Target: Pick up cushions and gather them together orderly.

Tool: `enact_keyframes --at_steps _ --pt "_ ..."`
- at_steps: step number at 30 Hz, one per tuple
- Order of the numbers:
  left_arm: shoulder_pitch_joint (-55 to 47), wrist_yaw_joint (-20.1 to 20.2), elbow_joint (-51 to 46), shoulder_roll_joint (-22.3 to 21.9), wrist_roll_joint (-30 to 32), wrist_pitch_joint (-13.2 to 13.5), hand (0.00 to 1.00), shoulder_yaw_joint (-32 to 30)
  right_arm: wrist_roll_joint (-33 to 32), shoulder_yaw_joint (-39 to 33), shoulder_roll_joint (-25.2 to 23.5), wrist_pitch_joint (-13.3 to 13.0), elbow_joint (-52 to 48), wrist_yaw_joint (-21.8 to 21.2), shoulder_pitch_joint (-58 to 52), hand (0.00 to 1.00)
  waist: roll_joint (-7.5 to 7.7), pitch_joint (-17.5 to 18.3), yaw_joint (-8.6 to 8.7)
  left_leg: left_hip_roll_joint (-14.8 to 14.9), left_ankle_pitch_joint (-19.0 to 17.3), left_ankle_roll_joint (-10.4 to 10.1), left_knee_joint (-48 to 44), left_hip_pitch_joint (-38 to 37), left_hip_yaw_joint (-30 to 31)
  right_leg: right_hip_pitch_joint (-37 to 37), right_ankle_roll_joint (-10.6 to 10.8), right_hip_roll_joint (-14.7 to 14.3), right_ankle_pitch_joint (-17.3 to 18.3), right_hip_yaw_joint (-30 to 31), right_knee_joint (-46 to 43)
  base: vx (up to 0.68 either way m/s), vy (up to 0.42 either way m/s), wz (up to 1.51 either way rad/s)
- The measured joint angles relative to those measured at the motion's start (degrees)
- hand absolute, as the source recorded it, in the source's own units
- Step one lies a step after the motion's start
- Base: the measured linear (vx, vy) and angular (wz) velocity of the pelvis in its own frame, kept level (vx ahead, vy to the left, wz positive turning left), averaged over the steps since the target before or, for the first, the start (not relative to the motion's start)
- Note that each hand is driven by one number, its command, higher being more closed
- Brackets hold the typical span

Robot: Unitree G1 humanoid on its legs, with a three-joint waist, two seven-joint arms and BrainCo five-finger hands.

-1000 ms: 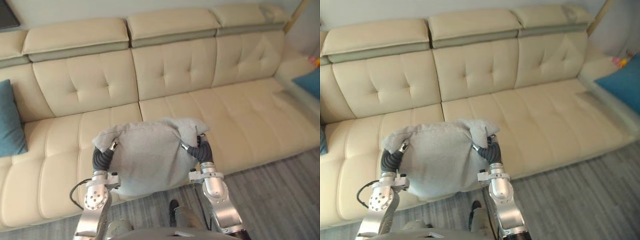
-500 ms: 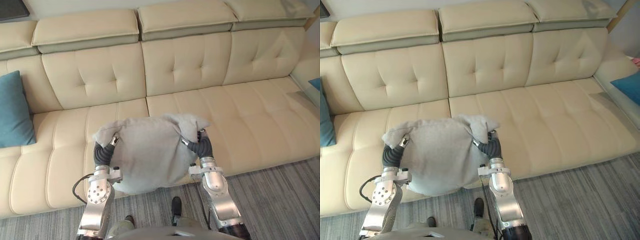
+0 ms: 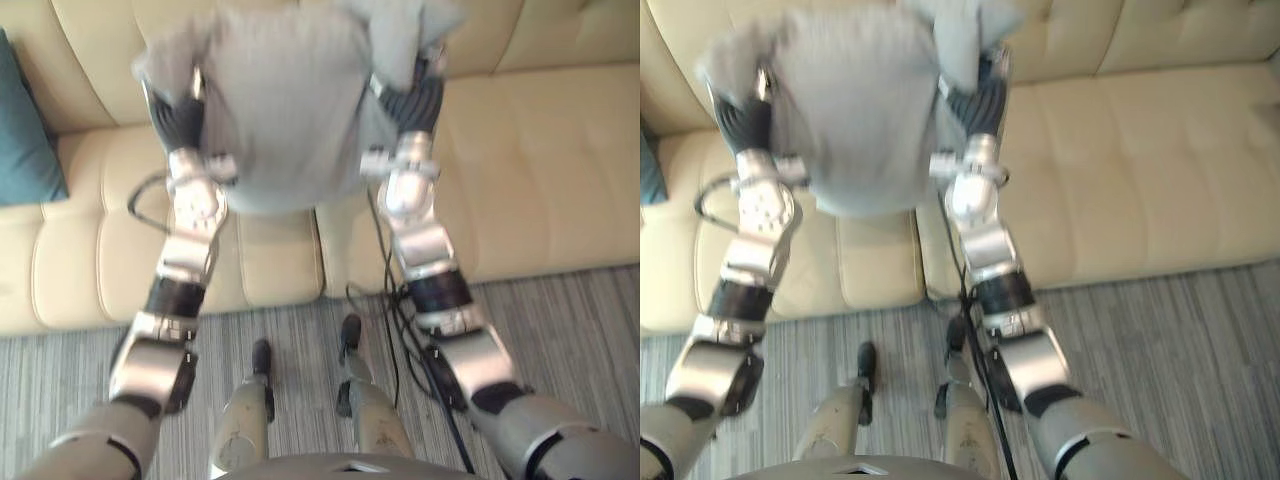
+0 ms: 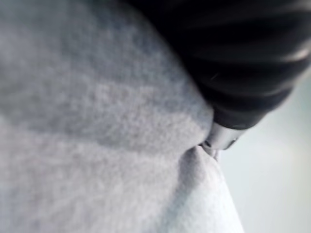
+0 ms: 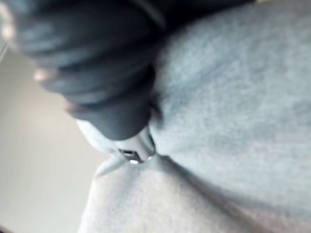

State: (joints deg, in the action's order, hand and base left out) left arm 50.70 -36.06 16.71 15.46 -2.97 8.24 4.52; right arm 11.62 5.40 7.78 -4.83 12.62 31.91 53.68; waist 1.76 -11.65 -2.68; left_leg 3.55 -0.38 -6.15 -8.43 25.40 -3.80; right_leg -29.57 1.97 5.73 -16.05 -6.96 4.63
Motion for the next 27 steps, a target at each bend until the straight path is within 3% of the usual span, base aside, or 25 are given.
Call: enact_keyframes --at_steps 2,6,13,14,22,27 --pt "9.39 -0.65 6.69 2.07 0.00 0.03 1.00 -0.06 -0.02 -1.84 0.28 0.20 6.01 2.39 7.96 1.00 0.03 -2.37 1.03 0.04 1.76 -0.61 1.67 1.98 0.81 -2.43 -0.40 -0.26 -0.78 -0.42 -0.02 -0.09 -0.036 0.13" --pt "19.88 -0.66 14.36 2.24 0.01 -0.26 1.00 -0.40 -0.17 -3.88 1.74 0.30 11.22 4.67 15.91 1.00 -0.04 -4.32 1.34 -0.01 3.48 -0.68 3.53 5.70 0.90 -7.08 -0.74 -0.11 -2.96 0.12 -0.01 -0.04 0.015 0.06" --pt "22.80 0.30 17.61 1.62 -0.37 -0.28 1.00 -1.23 -1.52 -3.97 3.26 0.35 13.82 5.49 19.05 1.00 -0.16 -6.17 1.38 0.29 4.06 -0.53 3.64 11.38 0.60 -12.85 1.33 -0.18 -5.08 2.56 -0.01 -0.03 0.084 0.04" --pt "22.77 0.35 17.83 1.21 -0.49 -0.28 0.00 -1.50 -2.03 -3.90 3.40 0.34 13.83 5.49 19.01 0.00 -0.17 -6.21 1.24 0.27 4.07 -0.52 3.58 12.01 0.57 -13.48 1.41 -0.13 -5.26 3.16 -0.01 -0.02 0.097 0.00" --pt "22.98 1.44 17.57 0.34 -2.06 2.26 0.00 -6.25 -5.49 -5.81 4.26 -0.70 10.59 5.35 19.93 0.00 -0.23 -7.45 0.78 0.63 4.05 -0.56 2.77 15.70 0.70 -16.48 1.75 -0.27 -5.85 5.77 0.00 -0.02 0.044 0.03" --pt "23.19 3.37 17.54 1.71 -5.34 2.42 0.00 -6.81 -8.55 -6.25 8.73 -1.10 10.65 2.24 20.03 0.00 -0.11 -7.59 0.33 1.64 4.36 -1.26 1.52 18.50 0.95 -18.30 2.04 -1.15 -5.56 5.84 -0.02 -0.07 -0.045 0.04"
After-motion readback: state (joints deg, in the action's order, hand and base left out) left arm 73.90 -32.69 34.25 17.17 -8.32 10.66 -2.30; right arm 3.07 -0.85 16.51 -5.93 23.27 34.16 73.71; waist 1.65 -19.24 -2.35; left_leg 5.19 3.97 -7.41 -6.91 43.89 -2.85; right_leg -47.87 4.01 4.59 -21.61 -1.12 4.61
